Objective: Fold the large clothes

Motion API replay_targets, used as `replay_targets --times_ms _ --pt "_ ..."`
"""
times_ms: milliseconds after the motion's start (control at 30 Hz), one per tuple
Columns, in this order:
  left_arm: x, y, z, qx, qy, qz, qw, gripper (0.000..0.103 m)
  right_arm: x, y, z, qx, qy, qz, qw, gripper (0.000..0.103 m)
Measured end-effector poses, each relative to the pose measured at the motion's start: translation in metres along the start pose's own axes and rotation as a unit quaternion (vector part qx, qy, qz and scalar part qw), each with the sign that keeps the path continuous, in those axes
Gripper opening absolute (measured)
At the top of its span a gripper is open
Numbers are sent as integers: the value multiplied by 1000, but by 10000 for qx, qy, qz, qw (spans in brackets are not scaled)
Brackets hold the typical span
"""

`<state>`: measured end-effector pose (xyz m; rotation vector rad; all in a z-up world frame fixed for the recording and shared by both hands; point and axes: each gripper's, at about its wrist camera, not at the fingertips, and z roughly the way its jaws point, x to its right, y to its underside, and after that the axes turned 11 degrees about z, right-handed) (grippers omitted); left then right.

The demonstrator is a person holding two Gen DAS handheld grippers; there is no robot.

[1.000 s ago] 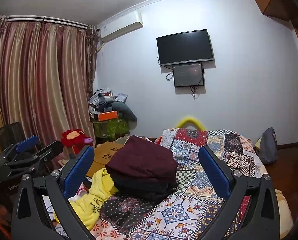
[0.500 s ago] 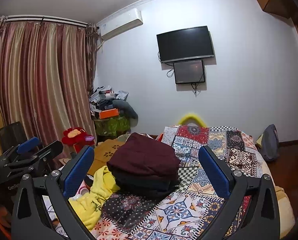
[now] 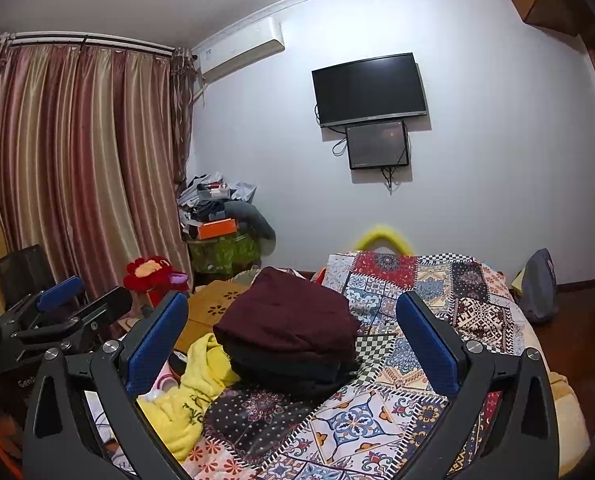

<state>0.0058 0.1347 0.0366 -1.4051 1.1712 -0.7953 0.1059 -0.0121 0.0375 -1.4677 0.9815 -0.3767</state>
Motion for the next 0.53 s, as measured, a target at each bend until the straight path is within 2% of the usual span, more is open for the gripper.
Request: replay_targets --times_ms 533 --pt "4 2 0 -13 -2 53 10000 102 2 -1 1 -18 44 49 10000 103"
